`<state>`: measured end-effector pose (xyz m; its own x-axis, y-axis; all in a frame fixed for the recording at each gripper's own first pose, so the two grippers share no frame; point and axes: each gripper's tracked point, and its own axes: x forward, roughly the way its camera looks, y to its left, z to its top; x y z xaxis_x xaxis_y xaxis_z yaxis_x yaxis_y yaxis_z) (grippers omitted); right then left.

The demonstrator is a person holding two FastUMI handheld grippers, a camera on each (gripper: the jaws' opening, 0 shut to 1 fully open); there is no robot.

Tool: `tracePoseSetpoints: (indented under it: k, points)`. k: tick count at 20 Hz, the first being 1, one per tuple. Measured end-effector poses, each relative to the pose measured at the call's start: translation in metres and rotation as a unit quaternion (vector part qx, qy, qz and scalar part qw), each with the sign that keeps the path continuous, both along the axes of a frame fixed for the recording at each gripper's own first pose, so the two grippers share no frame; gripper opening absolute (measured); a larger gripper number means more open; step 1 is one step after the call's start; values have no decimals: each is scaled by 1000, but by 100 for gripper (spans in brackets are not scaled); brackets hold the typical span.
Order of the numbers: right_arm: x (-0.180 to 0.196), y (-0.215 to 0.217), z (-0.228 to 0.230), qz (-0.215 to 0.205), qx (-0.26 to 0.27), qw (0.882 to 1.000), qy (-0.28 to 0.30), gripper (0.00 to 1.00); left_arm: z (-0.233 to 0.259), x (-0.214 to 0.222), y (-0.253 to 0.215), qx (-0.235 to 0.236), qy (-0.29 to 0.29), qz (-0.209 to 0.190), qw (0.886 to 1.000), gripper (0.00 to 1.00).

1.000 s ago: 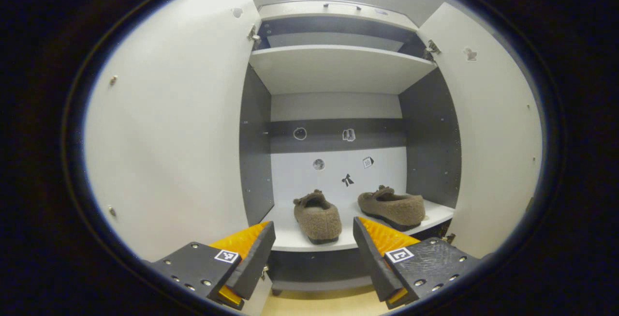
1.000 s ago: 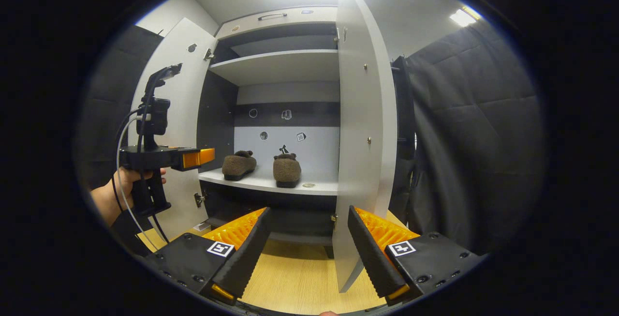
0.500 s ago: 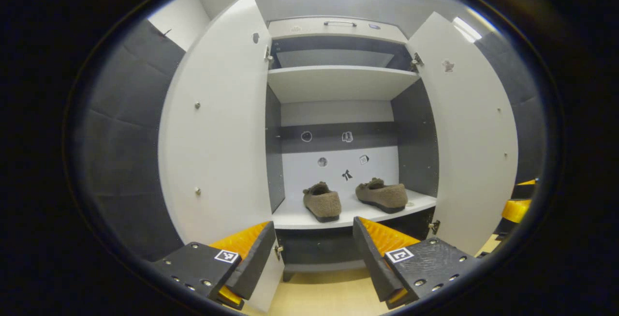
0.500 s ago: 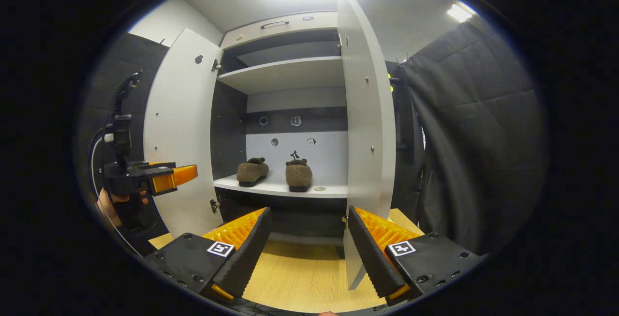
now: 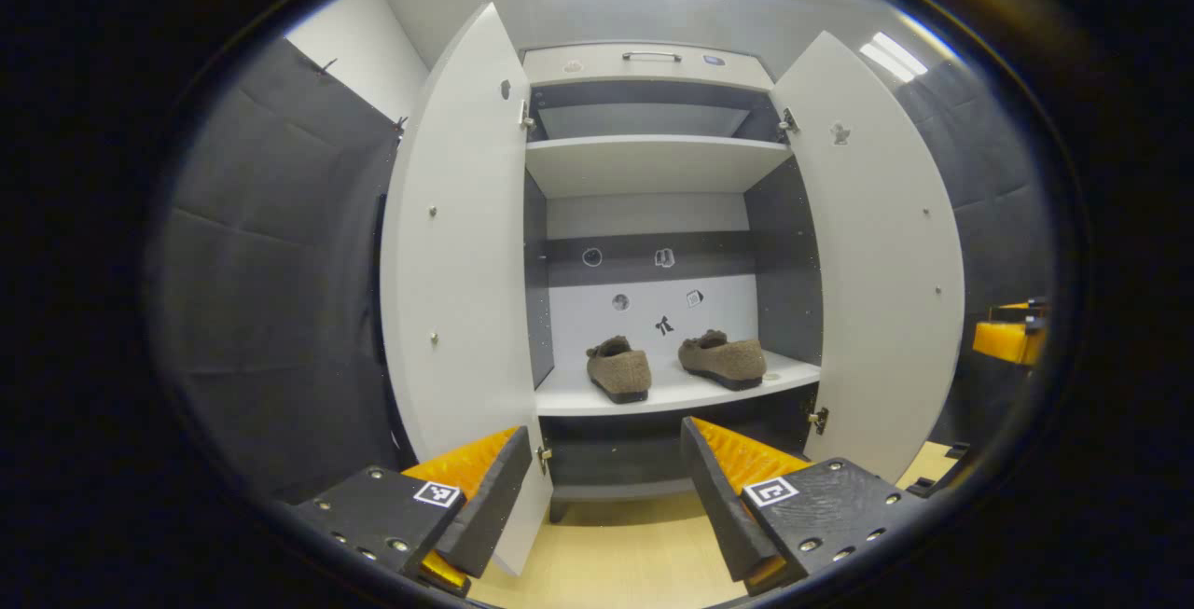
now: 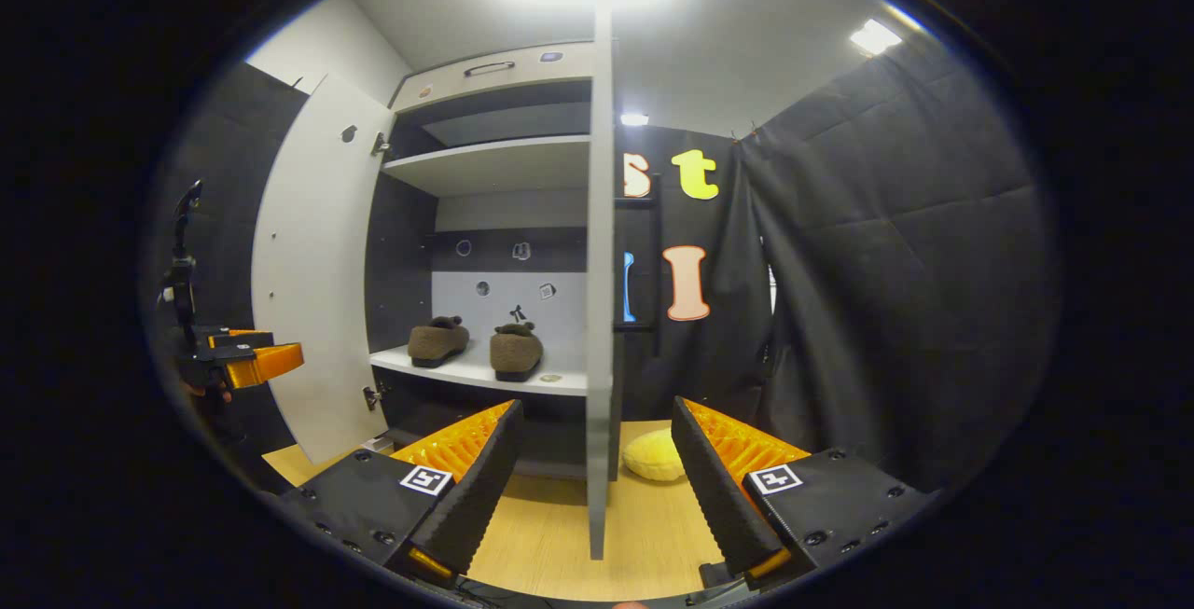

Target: Grab one shoe with the right hand and put it into the shoe cabinet, grab the other shoe with the left hand and put it into the shoe cabinet; then close the right door with the right hand and the left door with the left hand.

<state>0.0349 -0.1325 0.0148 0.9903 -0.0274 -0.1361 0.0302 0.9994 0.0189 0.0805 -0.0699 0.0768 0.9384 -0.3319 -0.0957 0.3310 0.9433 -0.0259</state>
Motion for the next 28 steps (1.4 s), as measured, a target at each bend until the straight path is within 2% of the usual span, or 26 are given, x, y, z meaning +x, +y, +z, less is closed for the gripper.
tracePoseSetpoints:
  k: [2,3,4,5,7,8,11,15,19,20,21,23,24,25,26,27,28]
  points:
    - [2,-34,7,-34,0,999,-1,96,-3,-7,5,-2,4,8,1000,89]
    - [6,-46,10,-49,2,999,-3,96,-2,-9,9,-4,7,13,1000,98]
    - [10,-58,15,-64,4,998,-5,96,-1,-12,13,-4,6,18,1000,93]
    - [16,-68,20,-79,7,997,-9,96,0,-13,17,-2,5,23,1000,98]
    - [28,-86,29,-106,14,994,-14,92,2,-15,30,4,0,34,999,98]
    - [34,-93,34,-117,18,993,-18,97,3,-17,36,5,-1,41,999,98]
    - [53,-100,49,-134,22,990,-31,98,5,-18,58,3,-2,65,998,98]
    - [75,-90,55,-134,12,990,-30,98,4,-19,99,-1,-1,98,995,98]
    - [79,-87,56,-155,-7,987,-30,96,8,-19,152,-1,-4,121,993,98]
    - [79,-86,56,-152,-5,988,-29,92,11,-21,163,-2,-6,125,992,98]
    - [78,-85,56,-152,-6,988,-24,96,13,-17,173,-4,-9,129,992,98]
    - [78,-82,57,-158,-21,987,-24,96,17,-10,187,-7,-16,137,990,98]
    - [77,-75,59,-160,-29,986,-25,92,20,-8,195,-11,-19,139,990,98]
    - [77,-68,61,-160,-34,986,-25,96,22,-4,200,-16,-22,140,990,98]
    - [76,-60,62,-156,-31,987,-25,96,24,0,204,-19,-24,140,990,98]
    - [76,-50,61,-148,-26,988,-23,96,24,2,209,-19,-25,141,990,93]
    - [76,-40,60,-139,-20,990,-25,96,24,7,212,-19,-26,140,990,98]
